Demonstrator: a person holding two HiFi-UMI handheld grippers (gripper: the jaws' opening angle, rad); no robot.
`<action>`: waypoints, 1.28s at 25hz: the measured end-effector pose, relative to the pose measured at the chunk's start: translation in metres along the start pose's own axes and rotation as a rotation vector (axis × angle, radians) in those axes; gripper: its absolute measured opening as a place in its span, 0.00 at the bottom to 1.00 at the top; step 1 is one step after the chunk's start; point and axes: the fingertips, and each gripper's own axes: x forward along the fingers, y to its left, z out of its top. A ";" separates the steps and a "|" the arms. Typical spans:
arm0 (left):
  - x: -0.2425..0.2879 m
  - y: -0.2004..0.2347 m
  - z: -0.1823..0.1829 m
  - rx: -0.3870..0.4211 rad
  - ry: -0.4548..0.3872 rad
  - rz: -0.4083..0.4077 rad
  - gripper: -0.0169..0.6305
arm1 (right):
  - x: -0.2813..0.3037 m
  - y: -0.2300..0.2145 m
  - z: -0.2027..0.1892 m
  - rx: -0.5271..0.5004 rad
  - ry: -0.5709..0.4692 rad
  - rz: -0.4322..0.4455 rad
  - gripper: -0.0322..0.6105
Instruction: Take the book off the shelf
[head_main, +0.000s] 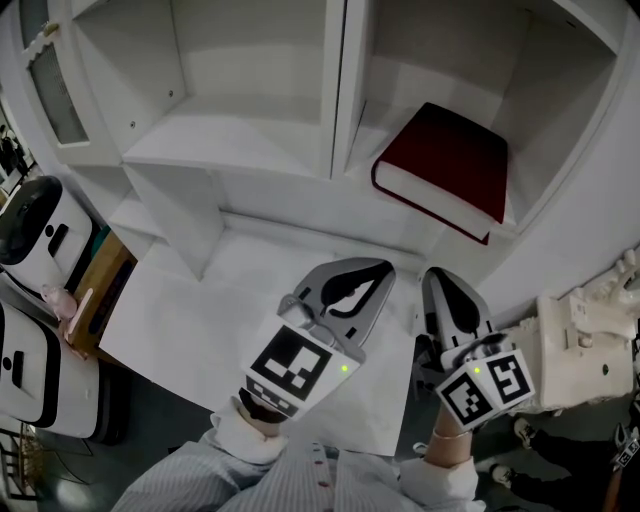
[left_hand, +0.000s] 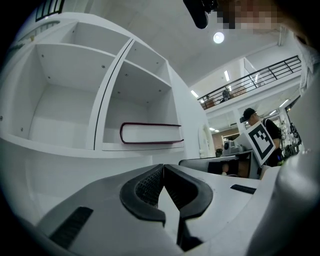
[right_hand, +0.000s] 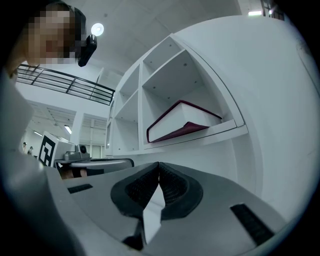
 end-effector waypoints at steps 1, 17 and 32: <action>0.000 0.001 0.000 0.004 0.000 -0.002 0.04 | 0.000 0.000 -0.001 0.000 0.001 -0.003 0.07; 0.003 0.009 0.028 0.272 0.004 0.037 0.24 | -0.002 -0.001 -0.009 0.012 0.010 -0.015 0.07; 0.025 0.002 0.052 0.741 0.052 0.118 0.49 | -0.010 -0.003 -0.011 0.018 0.015 -0.023 0.07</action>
